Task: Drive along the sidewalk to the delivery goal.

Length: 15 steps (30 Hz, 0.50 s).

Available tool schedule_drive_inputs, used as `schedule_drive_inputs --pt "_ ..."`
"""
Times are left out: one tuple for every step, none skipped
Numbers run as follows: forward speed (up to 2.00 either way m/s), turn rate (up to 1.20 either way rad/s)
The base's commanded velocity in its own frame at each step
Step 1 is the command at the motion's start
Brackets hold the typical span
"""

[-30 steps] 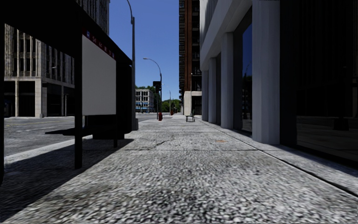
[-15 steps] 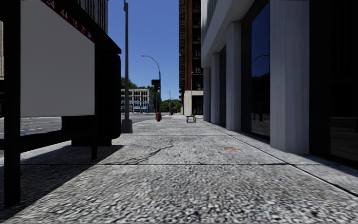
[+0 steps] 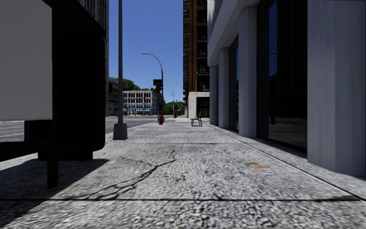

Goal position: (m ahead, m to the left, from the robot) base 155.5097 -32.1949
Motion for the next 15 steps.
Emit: schedule_drive_inputs --pt "2.00 0.00" --pt "2.00 0.00" --pt "2.00 0.00" --pt "2.00 0.00" --pt "2.00 0.00" --pt "2.00 0.00" --pt "2.00 0.00" --pt "2.00 0.00" --pt "2.00 0.00" --pt "2.00 0.00" --pt "2.00 0.00" --pt "2.00 0.00" --pt "2.00 0.00" --pt "2.00 0.00" --pt "2.00 0.00"
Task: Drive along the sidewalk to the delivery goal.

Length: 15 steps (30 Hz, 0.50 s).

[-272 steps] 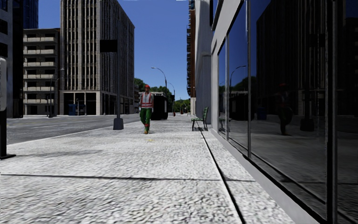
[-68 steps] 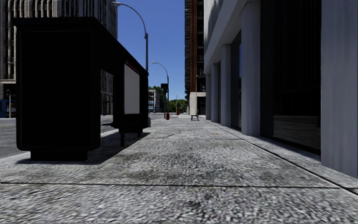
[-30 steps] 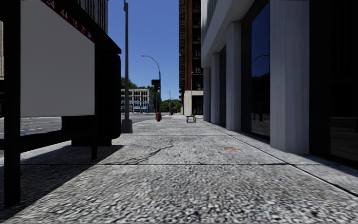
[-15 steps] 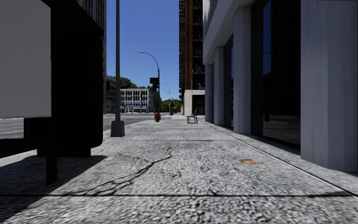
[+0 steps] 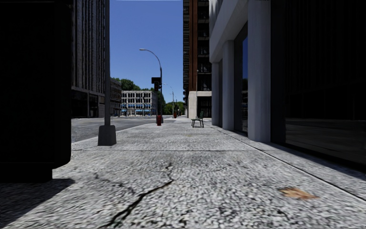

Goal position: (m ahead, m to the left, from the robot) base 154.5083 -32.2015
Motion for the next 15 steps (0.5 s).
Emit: schedule_drive_inputs --pt "2.00 0.00" --pt "2.00 0.00" --pt "2.00 0.00" --pt "2.00 0.00" --pt "2.00 0.00" --pt "2.00 0.00" --pt "2.00 0.00" --pt "2.00 0.00" --pt "2.00 0.00" --pt "2.00 0.00" --pt "2.00 0.00" --pt "2.00 0.00" --pt "2.00 0.00" --pt "2.00 0.00" --pt "2.00 0.00"
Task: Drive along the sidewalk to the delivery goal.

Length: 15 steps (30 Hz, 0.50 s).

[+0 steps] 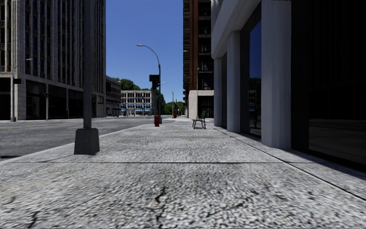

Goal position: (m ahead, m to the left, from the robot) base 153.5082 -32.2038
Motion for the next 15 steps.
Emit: schedule_drive_inputs --pt "2.00 0.00" --pt "2.00 0.00" --pt "2.00 0.00" --pt "2.00 0.00" --pt "2.00 0.00" --pt "2.00 0.00" --pt "2.00 0.00" --pt "2.00 0.00" --pt "2.00 0.00" --pt "2.00 0.00" --pt "2.00 0.00" --pt "2.00 0.00" --pt "2.00 0.00" --pt "2.00 0.00" --pt "2.00 0.00"
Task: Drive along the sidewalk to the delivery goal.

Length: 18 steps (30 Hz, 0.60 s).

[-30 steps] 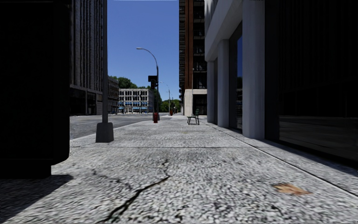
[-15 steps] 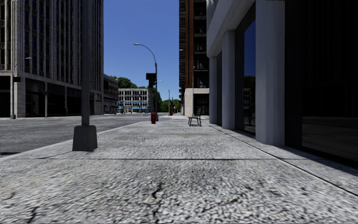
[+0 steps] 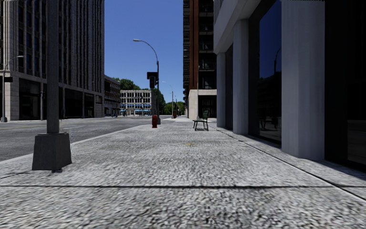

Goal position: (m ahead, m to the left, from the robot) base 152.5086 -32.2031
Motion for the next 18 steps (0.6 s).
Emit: schedule_drive_inputs --pt "2.00 0.00" --pt "2.00 0.00" --pt "2.00 0.00" --pt "2.00 0.00" --pt "2.00 0.00" --pt "2.00 0.00" --pt "2.00 0.00" --pt "2.00 0.00" --pt "2.00 0.00" --pt "2.00 0.00" --pt "2.00 0.00" --pt "2.00 0.00" --pt "2.00 0.00" --pt "2.00 0.00" --pt "2.00 0.00" --pt "2.00 0.00" --pt "2.00 0.00" --pt "2.00 0.00"
